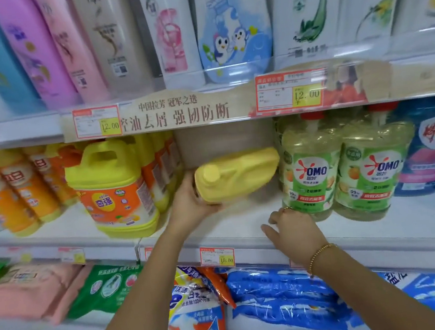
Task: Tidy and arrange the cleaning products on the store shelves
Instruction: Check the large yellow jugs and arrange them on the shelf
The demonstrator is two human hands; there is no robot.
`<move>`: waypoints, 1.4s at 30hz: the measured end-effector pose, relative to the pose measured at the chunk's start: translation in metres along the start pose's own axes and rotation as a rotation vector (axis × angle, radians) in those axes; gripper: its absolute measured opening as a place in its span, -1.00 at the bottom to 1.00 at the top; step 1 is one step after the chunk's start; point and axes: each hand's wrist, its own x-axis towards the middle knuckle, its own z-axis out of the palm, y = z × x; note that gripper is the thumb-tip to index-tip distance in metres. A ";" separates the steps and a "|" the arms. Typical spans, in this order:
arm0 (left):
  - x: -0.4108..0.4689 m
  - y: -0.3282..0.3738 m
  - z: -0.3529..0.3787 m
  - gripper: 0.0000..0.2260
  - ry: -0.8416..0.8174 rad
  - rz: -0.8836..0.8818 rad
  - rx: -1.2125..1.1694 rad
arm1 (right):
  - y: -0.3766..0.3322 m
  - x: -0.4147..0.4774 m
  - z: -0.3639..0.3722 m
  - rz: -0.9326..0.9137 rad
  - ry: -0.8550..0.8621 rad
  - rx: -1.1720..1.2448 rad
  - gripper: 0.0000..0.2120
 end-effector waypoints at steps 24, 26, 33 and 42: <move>-0.128 0.193 -0.008 -0.33 -0.008 0.096 -0.247 | 0.016 -0.160 -0.178 -0.147 0.605 1.099 -0.50; -0.129 0.212 0.001 -0.29 -0.012 0.073 -0.360 | 0.025 -0.170 -0.192 -0.212 0.645 0.956 -0.50; -0.134 0.271 0.036 -0.27 -0.011 0.048 -0.716 | 0.062 -0.199 -0.177 -0.281 0.667 0.494 -0.07; -0.141 0.305 0.059 -0.06 -0.281 0.039 -0.929 | 0.081 -0.218 -0.183 -0.392 1.158 0.321 -0.29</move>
